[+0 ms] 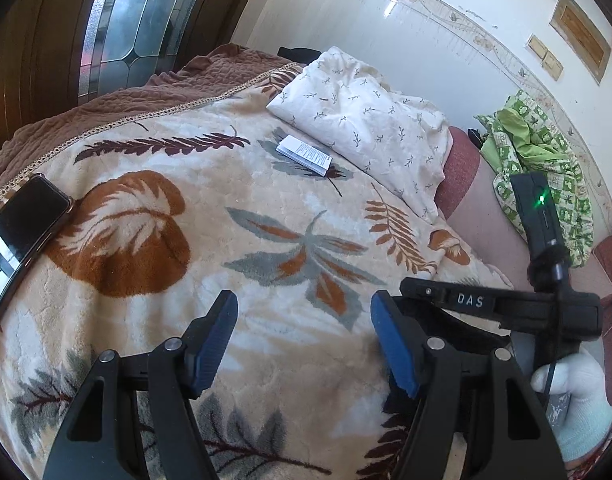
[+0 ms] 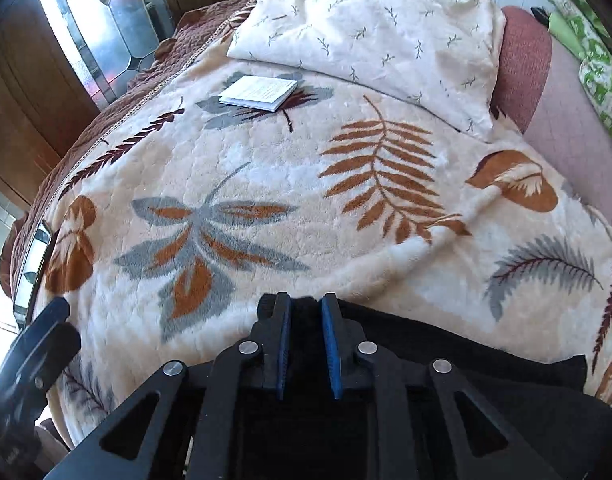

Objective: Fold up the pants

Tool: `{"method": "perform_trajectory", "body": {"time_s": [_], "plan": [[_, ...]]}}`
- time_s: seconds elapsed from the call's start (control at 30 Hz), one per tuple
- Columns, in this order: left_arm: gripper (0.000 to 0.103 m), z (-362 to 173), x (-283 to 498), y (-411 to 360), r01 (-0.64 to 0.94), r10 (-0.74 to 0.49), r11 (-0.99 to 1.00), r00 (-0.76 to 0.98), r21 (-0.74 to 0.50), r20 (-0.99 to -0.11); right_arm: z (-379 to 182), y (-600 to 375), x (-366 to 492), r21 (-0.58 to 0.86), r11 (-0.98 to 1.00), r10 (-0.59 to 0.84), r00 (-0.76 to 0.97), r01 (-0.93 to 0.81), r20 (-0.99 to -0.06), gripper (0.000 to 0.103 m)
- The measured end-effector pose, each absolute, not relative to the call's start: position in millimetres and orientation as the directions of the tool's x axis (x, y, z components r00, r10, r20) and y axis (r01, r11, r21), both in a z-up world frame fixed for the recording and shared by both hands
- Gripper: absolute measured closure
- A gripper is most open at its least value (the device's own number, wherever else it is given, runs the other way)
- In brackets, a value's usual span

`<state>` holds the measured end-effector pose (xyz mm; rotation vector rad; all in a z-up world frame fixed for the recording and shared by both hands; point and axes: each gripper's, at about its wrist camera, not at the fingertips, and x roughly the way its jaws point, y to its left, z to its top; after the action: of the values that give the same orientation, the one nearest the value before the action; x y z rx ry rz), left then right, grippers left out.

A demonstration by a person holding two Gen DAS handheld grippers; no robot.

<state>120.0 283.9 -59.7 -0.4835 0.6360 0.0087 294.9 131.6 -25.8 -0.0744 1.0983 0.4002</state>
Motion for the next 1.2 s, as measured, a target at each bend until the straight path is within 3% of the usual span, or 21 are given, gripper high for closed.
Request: {"method": "perform_trajectory", "body": {"time_s": [0.1, 0.23, 0.27, 0.47, 0.7, 0.8, 0.97, 1.2], "plan": [[0.034, -59.8, 118.5, 282.2, -0.155, -0.130, 0.893, 0.809, -0.422, -0.573, -10.7, 129.3, 291.2, 0.206, 0.916, 0.345, 0.414, -0.344, -0.843, 0.079], [0.033, -64.6, 119.9, 283.3, -0.172, -0.130, 0.885, 0.801, -0.433, -0.584, 3.0, 113.1, 265.6, 0.162, 0.921, 0.319, 0.448, -0.355, -0.835, 0.058], [0.033, -65.7, 120.2, 283.7, -0.171, -0.140, 0.880, 0.798, -0.442, -0.587, 1.7, 107.7, 255.6, 0.150, 0.919, 0.313, 0.446, -0.364, -0.838, 0.057], [0.033, -58.1, 111.1, 280.0, -0.128, -0.168, 0.885, 0.810, -0.448, -0.562, -8.9, 19.3, 180.6, 0.136, 0.951, 0.257, 0.464, -0.279, -0.848, 0.056], [0.033, -58.1, 105.7, 255.9, -0.083, -0.195, 0.901, 0.799, -0.426, -0.569, -0.7, -236.8, 84.4, 0.194, 0.941, 0.017, 0.535, 0.277, -0.845, 0.056], [0.033, -54.1, 97.4, 230.0, -0.041, -0.189, 0.928, 0.804, -0.369, -0.564, -1.8, -310.6, 48.2, 0.260, 0.878, -0.008, 0.555, 0.402, -0.832, 0.054], [0.033, -50.4, 76.1, 181.8, 0.039, -0.230, 0.947, 0.774, -0.318, -0.590, -20.4, -348.6, 44.6, 0.380, 0.823, 0.059, 0.601, 0.423, -0.797, 0.054], [0.033, -45.1, 47.7, 140.7, 0.103, -0.243, 0.963, 0.733, -0.249, -0.635, -66.2, -354.6, 92.2, 0.312, 0.772, 0.002, 0.489, 0.554, -0.873, 0.049]]}}
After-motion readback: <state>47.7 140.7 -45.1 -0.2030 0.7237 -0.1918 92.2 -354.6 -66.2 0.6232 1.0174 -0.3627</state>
